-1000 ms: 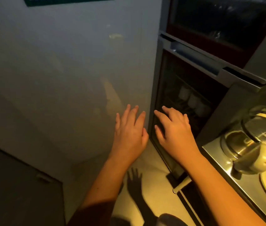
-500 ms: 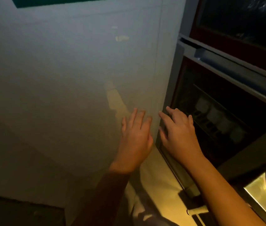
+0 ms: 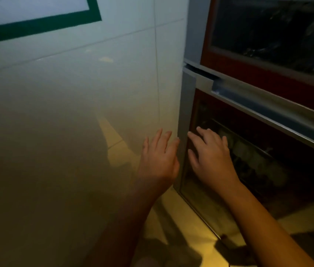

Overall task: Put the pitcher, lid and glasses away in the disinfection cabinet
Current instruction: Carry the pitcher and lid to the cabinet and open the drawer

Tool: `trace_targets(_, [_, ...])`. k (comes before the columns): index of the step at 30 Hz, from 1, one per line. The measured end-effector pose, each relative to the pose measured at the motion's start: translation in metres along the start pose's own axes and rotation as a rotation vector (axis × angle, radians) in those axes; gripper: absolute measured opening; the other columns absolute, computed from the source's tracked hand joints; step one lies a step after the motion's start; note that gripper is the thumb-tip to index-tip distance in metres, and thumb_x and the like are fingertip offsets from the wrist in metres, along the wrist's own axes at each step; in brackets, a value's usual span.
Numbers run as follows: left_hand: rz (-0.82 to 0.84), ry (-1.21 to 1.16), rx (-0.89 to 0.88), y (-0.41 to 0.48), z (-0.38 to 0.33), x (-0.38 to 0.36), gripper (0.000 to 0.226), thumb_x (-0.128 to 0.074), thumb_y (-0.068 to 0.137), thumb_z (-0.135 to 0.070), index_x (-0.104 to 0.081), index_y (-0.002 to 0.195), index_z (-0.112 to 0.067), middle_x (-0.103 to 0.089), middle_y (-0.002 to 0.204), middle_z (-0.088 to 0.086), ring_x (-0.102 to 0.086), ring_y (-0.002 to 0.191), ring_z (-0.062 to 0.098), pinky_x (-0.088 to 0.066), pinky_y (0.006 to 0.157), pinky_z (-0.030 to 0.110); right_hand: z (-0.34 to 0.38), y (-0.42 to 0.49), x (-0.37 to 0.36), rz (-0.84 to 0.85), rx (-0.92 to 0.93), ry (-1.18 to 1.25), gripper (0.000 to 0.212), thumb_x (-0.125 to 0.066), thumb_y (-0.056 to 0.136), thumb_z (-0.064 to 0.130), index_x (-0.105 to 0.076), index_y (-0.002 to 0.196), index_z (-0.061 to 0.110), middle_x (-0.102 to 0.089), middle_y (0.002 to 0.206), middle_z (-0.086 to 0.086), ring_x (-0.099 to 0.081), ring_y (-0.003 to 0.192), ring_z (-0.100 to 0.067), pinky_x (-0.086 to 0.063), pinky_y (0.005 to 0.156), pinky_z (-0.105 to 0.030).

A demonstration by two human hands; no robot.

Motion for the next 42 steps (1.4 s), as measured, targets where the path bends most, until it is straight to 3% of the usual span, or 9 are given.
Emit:
trace_targets(3, [-0.017, -0.033, -0.039, 0.022, 0.007, -0.009, 0.045, -0.068, 0.074, -0.012, -0.06, 0.117, -0.007, -0.058, 0.125, 0.019, -0.049, 0.122, 0.039, -0.022, 0.098, 0.056, -0.011, 0.015, -0.001, 0.004, -0.08, -0.031, 0.049, -0.048, 0.094, 0.026, -0.036, 0.142, 0.02, -0.03, 0.149, -0.007, -0.021, 0.14, -0.025, -0.009, 0.113, -0.05])
trace_targets(5, [-0.012, -0.053, -0.082, 0.038, 0.009, -0.016, 0.05, -0.074, 0.07, -0.011, -0.061, 0.118, -0.007, -0.058, 0.125, 0.019, -0.049, 0.122, 0.039, -0.023, 0.097, 0.056, -0.018, 0.025, -0.001, -0.008, -0.143, -0.047, 0.05, -0.046, 0.095, 0.027, -0.033, 0.143, 0.021, -0.028, 0.15, -0.006, -0.019, 0.14, -0.024, -0.008, 0.113, -0.049])
trace_targets(15, [-0.067, -0.137, -0.335, 0.121, 0.039, -0.021, 0.043, -0.064, 0.078, -0.013, -0.059, 0.12, -0.005, -0.056, 0.126, 0.021, -0.047, 0.123, 0.041, -0.02, 0.098, 0.057, -0.037, 0.076, -0.001, -0.074, -0.475, -0.114, 0.052, -0.042, 0.097, 0.03, -0.024, 0.145, 0.024, -0.02, 0.153, -0.003, -0.011, 0.142, -0.022, -0.004, 0.114, -0.048])
trace_targets(25, [-0.116, -0.228, -0.41, 0.172, 0.076, -0.023, 0.043, -0.071, 0.073, -0.004, -0.062, 0.115, -0.004, -0.057, 0.126, 0.02, -0.042, 0.127, 0.042, -0.014, 0.101, 0.057, -0.03, 0.118, -0.006, -0.137, -0.574, -0.212, 0.056, -0.045, 0.096, 0.027, -0.021, 0.146, 0.023, -0.022, 0.152, -0.007, -0.014, 0.141, -0.025, -0.007, 0.113, -0.051])
trace_targets(42, [-0.045, -0.151, -0.422, 0.183, 0.086, -0.047, 0.053, -0.072, 0.073, -0.014, -0.057, 0.124, -0.008, -0.052, 0.135, 0.015, -0.038, 0.132, 0.034, -0.008, 0.105, 0.053, -0.077, 0.144, -0.015, -0.137, -0.68, -0.321, 0.071, -0.047, 0.095, 0.032, -0.001, 0.148, 0.031, -0.019, 0.151, -0.015, -0.01, 0.141, -0.033, -0.006, 0.111, -0.057])
Point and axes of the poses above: each hand's wrist, its own y-axis towards the middle knuckle, its own x-axis out of the back of the hand, z = x × y, the point moved 10 cm from there along y, towards the middle knuckle
